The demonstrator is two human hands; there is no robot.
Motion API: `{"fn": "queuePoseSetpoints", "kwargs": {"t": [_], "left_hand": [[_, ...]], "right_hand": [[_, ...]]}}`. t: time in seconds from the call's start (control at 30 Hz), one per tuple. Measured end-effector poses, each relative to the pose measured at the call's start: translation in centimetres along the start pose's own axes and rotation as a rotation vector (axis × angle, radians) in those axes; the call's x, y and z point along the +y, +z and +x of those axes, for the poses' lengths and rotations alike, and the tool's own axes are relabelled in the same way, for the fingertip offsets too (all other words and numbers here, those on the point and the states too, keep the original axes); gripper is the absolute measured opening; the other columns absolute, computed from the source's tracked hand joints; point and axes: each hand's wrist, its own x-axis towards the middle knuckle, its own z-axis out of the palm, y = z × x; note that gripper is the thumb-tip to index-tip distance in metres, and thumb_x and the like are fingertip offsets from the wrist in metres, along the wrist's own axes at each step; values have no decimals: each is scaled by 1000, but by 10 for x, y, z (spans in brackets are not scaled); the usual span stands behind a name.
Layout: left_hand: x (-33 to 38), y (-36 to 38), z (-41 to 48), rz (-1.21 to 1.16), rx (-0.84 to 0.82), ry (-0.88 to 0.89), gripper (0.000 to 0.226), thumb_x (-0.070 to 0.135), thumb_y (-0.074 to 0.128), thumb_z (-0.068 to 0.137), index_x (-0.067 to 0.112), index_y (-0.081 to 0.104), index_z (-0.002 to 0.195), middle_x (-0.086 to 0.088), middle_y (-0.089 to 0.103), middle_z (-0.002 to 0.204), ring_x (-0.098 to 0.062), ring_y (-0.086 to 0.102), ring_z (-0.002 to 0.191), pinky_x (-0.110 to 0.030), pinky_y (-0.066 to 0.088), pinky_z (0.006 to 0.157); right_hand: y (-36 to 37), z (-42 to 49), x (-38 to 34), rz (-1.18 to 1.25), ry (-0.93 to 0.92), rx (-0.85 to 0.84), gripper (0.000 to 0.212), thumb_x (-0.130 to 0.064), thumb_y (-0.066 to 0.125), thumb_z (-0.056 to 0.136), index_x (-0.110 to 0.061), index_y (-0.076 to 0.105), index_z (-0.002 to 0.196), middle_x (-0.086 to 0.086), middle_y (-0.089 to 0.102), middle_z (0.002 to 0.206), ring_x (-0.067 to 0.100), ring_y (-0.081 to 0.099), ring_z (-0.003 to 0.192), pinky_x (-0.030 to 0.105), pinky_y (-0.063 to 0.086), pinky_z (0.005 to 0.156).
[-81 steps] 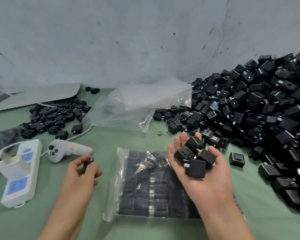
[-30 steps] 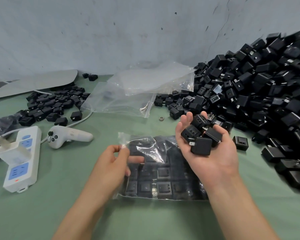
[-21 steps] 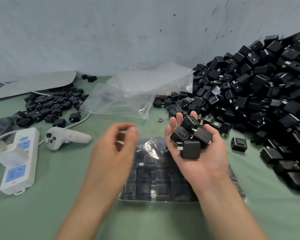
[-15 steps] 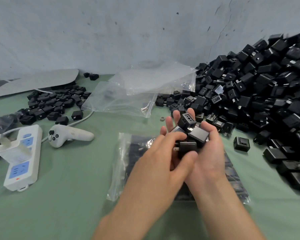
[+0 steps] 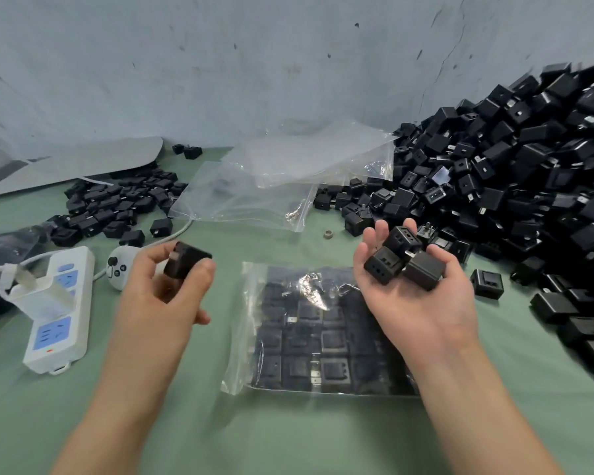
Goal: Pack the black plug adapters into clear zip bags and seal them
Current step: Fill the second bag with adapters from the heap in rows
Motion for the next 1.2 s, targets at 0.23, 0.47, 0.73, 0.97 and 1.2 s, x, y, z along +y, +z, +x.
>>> {"fn": "queuePoseSetpoints", "kwargs": {"t": [0.23,0.47,0.73,0.97,1.2], "left_hand": [[-28,-1,9,134,12,-128,27,11,61,93,35,52,102,-4,67,95,-8,69,61,-32,55,60],[-40,-3,7,622,-325,126,42,14,67,87,48,62,111,9,57,93,4,55,78,-4,38,68],[-44,9,-1,541,-345,211,48,-3,62,89,30,66,125,9,51,93,0,56,91,-1,37,79],[-37,9,-8,311,-366,15,50,-5,43,96,35,68,115,12,72,103,-1,65,97,-14,49,85],[-31,28,-1,121,-201,-173,55,54,63,82,35,48,131,4,69,106,7,66,80,-5,46,62]], "right_hand": [[-1,-4,1,-16,1,4,36,-24,48,92,-19,69,120,14,69,121,33,69,106,44,55,84],[1,-3,0,-23,-6,-7,40,-21,52,83,-18,70,118,15,69,120,34,69,106,43,55,87],[1,-2,2,-28,2,3,39,-21,51,86,-18,70,120,15,69,121,34,69,105,42,55,85],[2,-3,1,-20,3,-1,41,-21,53,83,-18,69,120,15,69,121,33,69,106,41,55,84],[2,-5,1,-29,3,14,35,-23,48,92,-19,68,121,14,69,121,33,69,105,40,55,84]]}}
